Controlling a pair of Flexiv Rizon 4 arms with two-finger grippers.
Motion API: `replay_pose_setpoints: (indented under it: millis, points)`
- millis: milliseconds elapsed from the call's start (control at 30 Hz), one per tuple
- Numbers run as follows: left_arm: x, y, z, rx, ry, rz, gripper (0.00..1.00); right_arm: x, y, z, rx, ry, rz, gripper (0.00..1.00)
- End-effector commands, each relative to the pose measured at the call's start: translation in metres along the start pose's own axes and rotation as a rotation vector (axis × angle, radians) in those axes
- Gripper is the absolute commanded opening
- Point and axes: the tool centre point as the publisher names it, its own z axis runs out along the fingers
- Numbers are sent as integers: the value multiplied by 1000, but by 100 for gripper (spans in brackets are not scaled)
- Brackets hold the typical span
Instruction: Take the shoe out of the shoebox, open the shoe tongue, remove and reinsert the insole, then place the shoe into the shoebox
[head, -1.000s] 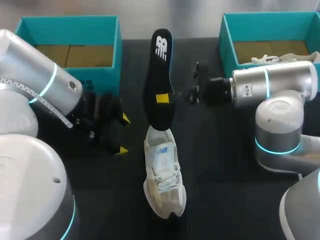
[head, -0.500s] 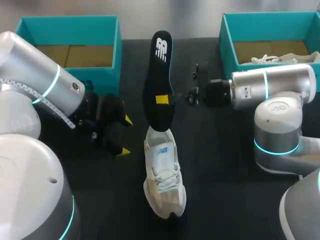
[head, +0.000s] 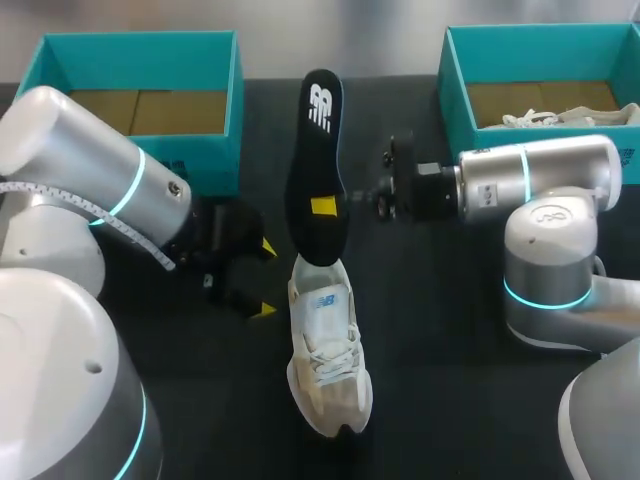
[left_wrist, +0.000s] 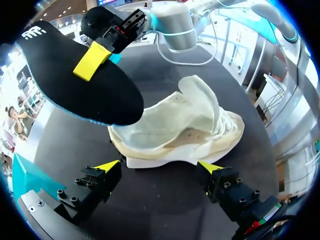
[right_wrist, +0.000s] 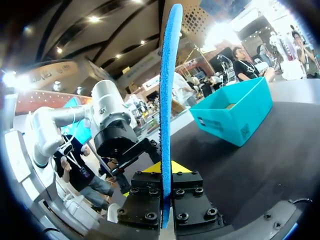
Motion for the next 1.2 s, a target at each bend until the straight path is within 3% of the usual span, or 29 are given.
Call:
replay_pose_setpoints:
  millis: [33,1200]
  points:
    - [-7,-3,11,-6,16,-19,100,-6,-1,5,9,11,-5,0]
    - [-11,5,28,-19,-3,-5,100,-12,-9,12,-2,33,-15,0]
